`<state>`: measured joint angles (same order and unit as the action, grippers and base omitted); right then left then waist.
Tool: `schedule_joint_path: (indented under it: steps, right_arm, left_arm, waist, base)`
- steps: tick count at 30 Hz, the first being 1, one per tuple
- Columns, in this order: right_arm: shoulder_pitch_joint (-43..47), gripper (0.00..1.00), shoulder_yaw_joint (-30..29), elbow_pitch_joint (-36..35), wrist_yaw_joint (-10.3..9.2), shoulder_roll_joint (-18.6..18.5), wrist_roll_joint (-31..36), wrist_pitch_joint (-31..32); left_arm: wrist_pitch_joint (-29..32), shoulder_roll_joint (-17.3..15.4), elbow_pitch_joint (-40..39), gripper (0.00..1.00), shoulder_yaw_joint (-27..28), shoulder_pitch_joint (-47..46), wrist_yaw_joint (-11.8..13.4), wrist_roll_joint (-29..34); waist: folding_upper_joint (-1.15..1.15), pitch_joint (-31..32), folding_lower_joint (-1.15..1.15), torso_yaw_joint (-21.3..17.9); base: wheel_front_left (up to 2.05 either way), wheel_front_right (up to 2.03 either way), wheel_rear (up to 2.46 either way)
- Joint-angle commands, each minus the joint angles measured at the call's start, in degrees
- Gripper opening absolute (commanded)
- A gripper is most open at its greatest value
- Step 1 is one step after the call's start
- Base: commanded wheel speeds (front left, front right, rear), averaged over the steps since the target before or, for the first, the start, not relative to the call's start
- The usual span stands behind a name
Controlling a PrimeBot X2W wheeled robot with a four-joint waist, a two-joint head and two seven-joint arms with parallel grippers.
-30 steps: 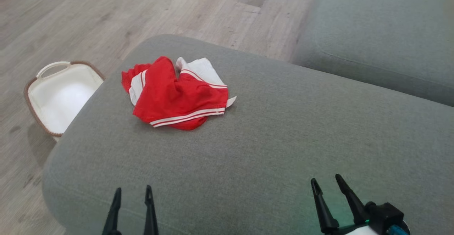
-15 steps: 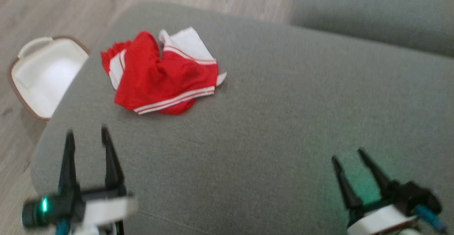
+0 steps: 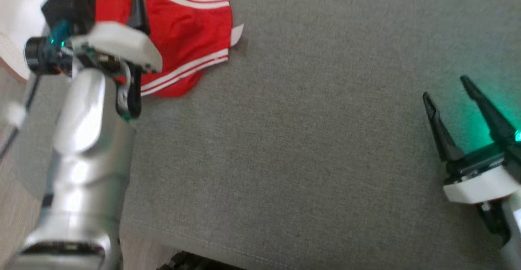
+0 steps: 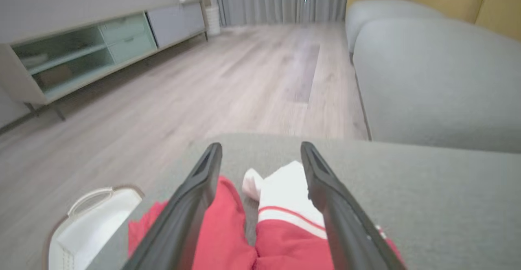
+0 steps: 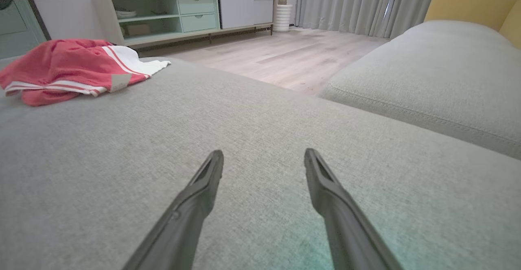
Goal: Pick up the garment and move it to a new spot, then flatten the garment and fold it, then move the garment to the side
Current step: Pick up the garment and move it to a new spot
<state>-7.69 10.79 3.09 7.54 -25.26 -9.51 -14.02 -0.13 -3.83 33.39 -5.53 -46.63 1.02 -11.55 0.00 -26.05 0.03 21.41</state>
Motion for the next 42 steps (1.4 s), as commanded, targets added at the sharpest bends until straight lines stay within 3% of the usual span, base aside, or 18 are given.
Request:
schedule_joint_path:
  steps: [1, 5, 6, 11, 12, 13, 19, 25, 31, 36, 42]
  right_arm:
    - [-0.43, 1.0, 0.49, -2.75, -0.05, -1.71, 0.2, 0.41]
    - [-1.09, 1.0, -0.14, -4.86, -0.05, -2.97, 0.12, 1.28]
    - [-1.09, 1.0, -0.14, -4.86, -0.05, -2.97, 0.12, 1.28]
    - [-1.93, 1.0, 0.27, -5.32, -0.05, -2.89, 0.4, 1.54]
    - [-2.18, 1.0, 0.42, -5.19, -0.05, -2.57, 0.43, 1.47]
    - [-2.46, 1.0, 0.5, -4.98, -0.05, -2.15, 0.48, 1.33]
    - [-2.86, 1.0, 0.17, -1.92, -0.05, 2.12, 0.87, -0.35]
    - [-1.12, 1.0, -0.1, 0.72, -0.05, 8.31, 0.65, -0.93]
    - [1.75, 1.0, 1.58, 1.06, -0.05, 13.31, 0.93, -0.96]
    - [3.0, 1.0, 2.46, 1.28, -0.05, 15.45, 0.87, -0.96]
    - [4.59, 1.0, 1.77, 0.68, -0.05, 16.97, 0.95, -0.97]
  left_arm:
    - [2.06, -2.57, 2.44, 1.0, 2.0, -2.73, -0.21, -0.75]
    - [6.85, -3.94, 14.5, 1.0, 3.27, -8.77, 0.85, -1.86]
    - [6.85, -3.94, 14.5, 1.0, 3.27, -8.77, 0.85, -1.86]
    - [11.47, -4.47, 26.02, 1.0, 4.26, -11.77, -0.26, -4.04]
    - [11.57, -4.5, 27.44, 0.46, 4.38, -12.04, -0.79, -4.42]
    - [11.17, -4.45, 28.46, 0.0, 4.57, -12.3, -1.52, -4.91]
    - [-0.66, -6.68, 29.39, 0.0, 3.63, -13.95, -4.6, -4.29]
    - [-5.82, -9.74, 28.01, 0.0, 0.88, -14.84, -6.54, -2.21]
    - [-5.94, -11.02, 23.78, 0.0, -1.76, -14.08, -7.84, -1.75]
    - [-3.33, -9.26, 18.57, 0.0, -4.16, -12.6, -8.29, -2.9]
    - [1.37, -6.3, 11.97, 0.0, -8.24, -9.34, -8.45, -4.45]
  waist:
    - [0.0, -3.87, -0.03, -0.37]
    - [0.0, -5.65, -0.03, -1.02]
    - [0.0, -5.65, -0.03, -1.02]
    - [0.0, -6.28, -0.03, -2.23]
    - [0.0, -6.27, -0.03, -2.6]
    - [0.0, -6.18, -0.03, -2.96]
    - [0.0, -1.6, -0.03, -6.76]
    - [0.0, 7.14, -0.03, -13.57]
    - [0.0, 15.61, -0.03, -22.39]
    - [0.0, 20.11, -0.03, -28.97]
    - [0.0, 22.28, -0.03, -33.71]
  base:
    - [0.0, 0.0, 0.0]
    - [0.0, 0.0, 0.0]
    - [0.0, 0.0, 0.0]
    - [0.0, 0.0, 0.0]
    - [0.0, 0.0, 0.0]
    - [0.0, 0.0, 0.0]
    - [0.0, 0.0, 0.0]
    - [0.0, 0.0, 0.0]
    - [0.0, 0.0, 0.0]
    - [0.0, 0.0, 0.0]
    - [0.0, 0.0, 0.0]
